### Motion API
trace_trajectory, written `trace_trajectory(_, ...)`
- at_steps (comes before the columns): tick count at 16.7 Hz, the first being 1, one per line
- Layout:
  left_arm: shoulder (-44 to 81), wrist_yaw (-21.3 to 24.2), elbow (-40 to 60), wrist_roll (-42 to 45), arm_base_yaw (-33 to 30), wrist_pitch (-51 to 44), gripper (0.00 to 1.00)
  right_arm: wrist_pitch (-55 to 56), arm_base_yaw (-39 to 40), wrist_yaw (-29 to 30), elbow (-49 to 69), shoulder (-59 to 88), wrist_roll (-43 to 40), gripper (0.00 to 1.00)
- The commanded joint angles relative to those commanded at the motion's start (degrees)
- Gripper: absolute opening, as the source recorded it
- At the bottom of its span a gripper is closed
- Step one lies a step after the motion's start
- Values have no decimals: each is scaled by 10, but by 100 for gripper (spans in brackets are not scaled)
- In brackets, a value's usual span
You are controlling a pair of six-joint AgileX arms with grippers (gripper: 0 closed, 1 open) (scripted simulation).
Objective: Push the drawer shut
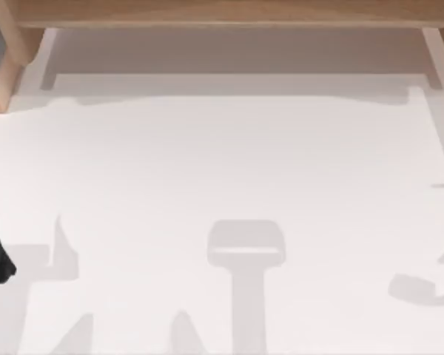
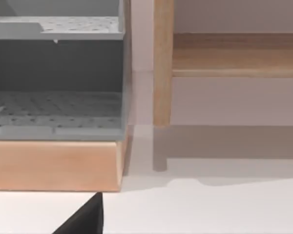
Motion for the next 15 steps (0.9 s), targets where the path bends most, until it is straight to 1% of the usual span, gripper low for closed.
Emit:
trace_trajectory(5,0,0,0,0,0,0,100,139,-45,-42,10,138,-222,100)
trace_trajectory(9,0,0,0,0,0,0,100,226,-73,-69,25,225,-359,100)
trace_trajectory(12,0,0,0,0,0,0,100,266,-86,-80,34,265,-421,100)
trace_trajectory(15,0,0,0,0,0,0,100,276,-89,-83,36,275,-437,100)
